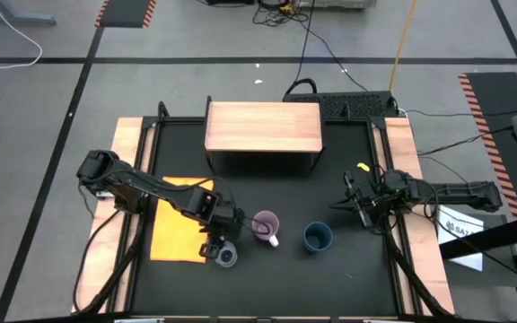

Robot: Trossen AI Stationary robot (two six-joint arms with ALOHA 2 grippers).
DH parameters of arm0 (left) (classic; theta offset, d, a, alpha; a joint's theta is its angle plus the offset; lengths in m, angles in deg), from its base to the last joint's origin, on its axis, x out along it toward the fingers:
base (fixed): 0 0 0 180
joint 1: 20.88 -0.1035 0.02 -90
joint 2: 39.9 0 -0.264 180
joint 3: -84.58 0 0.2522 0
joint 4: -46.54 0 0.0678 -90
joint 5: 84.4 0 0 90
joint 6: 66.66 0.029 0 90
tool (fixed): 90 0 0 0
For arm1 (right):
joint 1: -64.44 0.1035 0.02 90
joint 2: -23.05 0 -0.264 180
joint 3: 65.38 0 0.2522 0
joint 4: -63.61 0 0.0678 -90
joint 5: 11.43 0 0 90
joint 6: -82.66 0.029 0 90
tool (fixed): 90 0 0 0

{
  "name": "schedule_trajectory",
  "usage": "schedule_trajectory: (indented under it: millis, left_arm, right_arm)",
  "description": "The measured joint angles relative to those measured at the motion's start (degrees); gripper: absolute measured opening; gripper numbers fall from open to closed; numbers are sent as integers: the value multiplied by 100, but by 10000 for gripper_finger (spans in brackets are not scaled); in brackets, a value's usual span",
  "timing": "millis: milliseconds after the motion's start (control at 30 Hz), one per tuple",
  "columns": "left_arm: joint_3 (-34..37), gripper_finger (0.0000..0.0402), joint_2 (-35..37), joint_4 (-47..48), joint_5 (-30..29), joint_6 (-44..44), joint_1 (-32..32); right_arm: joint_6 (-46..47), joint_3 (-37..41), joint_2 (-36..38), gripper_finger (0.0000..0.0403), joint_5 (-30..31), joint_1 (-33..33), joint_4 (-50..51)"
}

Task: Stack small to large cups/mugs on shelf
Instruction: Put the transparent mug on the shelf

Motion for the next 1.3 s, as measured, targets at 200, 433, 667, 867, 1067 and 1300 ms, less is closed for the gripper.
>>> schedule_trajectory:
  millis: [200,433,667,867,1067,1300]
  left_arm:
    - [-210,234,-13,79,84,232,0]
    - [-298,234,-44,147,90,511,29]
    - [-296,234,-44,201,206,927,128]
    - [-296,234,-44,33,273,1128,170]
    - [-296,234,-44,-79,256,1201,161]
    - [-293,234,-44,-182,251,1245,68]
  right_arm:
    - [0,-1,0,0,0,-1,0]
    - [0,-1,0,0,0,-1,1]
    - [0,-1,0,0,0,-1,20]
    - [0,-1,0,0,0,0,28]
    - [0,-1,0,0,0,-1,35]
    - [1,-1,0,0,0,-1,39]
